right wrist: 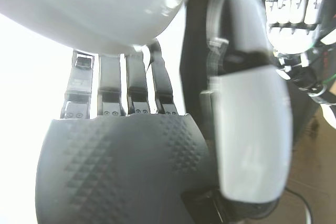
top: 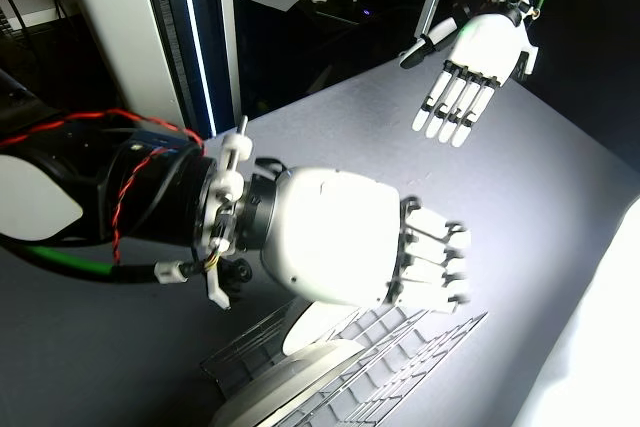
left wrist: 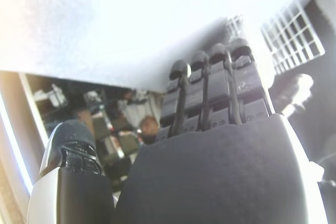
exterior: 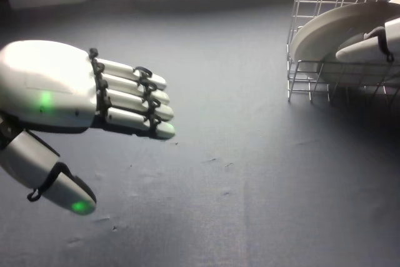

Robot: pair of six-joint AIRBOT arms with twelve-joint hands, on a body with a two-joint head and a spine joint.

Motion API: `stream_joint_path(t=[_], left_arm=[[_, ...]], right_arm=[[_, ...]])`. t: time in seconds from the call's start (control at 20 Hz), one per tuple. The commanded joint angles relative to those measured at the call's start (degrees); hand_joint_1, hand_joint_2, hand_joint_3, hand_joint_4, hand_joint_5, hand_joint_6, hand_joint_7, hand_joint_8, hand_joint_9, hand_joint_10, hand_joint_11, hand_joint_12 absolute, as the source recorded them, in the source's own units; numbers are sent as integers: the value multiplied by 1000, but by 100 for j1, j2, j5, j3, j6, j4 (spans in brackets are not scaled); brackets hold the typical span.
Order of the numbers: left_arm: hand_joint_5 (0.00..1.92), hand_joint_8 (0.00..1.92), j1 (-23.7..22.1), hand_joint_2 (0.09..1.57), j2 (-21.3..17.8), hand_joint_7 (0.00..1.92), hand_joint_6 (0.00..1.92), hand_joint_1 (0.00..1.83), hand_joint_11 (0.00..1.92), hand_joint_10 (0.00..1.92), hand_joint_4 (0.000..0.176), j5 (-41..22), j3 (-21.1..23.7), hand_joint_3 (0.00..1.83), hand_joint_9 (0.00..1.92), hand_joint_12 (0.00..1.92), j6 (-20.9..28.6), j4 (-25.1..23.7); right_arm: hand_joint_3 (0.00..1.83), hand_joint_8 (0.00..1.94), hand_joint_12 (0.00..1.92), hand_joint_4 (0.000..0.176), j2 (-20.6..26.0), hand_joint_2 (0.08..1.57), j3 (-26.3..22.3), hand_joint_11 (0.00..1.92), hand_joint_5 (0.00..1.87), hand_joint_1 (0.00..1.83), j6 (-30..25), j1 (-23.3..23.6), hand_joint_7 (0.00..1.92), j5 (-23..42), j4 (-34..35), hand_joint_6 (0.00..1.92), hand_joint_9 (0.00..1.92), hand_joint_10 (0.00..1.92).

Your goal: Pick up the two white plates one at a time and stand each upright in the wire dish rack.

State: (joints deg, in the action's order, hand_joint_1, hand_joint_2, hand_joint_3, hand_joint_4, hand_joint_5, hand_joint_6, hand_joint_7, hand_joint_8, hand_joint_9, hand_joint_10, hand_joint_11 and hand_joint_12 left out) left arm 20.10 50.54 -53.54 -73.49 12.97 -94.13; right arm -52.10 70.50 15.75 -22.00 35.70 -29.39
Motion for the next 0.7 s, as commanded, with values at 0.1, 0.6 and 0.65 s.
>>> stream_joint_path(t=[0.1,0.6,0.65], left_arm=[[107,1,-54,1075,-152,73,3,0,34,5,0,-278,182,0,52,18,24,415],[107,9,-208,1074,-220,85,7,0,47,12,0,-69,230,0,63,21,-376,128],[110,7,-204,1072,-215,81,7,0,46,10,0,-68,210,0,62,21,-379,112]], right_arm=[[0,0,14,0,44,814,-23,0,1,707,-19,64,3,929,-278,0,2,0],[24,0,0,0,54,830,-94,0,0,518,-17,44,0,2151,-1805,0,0,0],[16,0,0,0,55,819,-94,0,0,533,-16,42,0,2207,-1893,0,0,0]])
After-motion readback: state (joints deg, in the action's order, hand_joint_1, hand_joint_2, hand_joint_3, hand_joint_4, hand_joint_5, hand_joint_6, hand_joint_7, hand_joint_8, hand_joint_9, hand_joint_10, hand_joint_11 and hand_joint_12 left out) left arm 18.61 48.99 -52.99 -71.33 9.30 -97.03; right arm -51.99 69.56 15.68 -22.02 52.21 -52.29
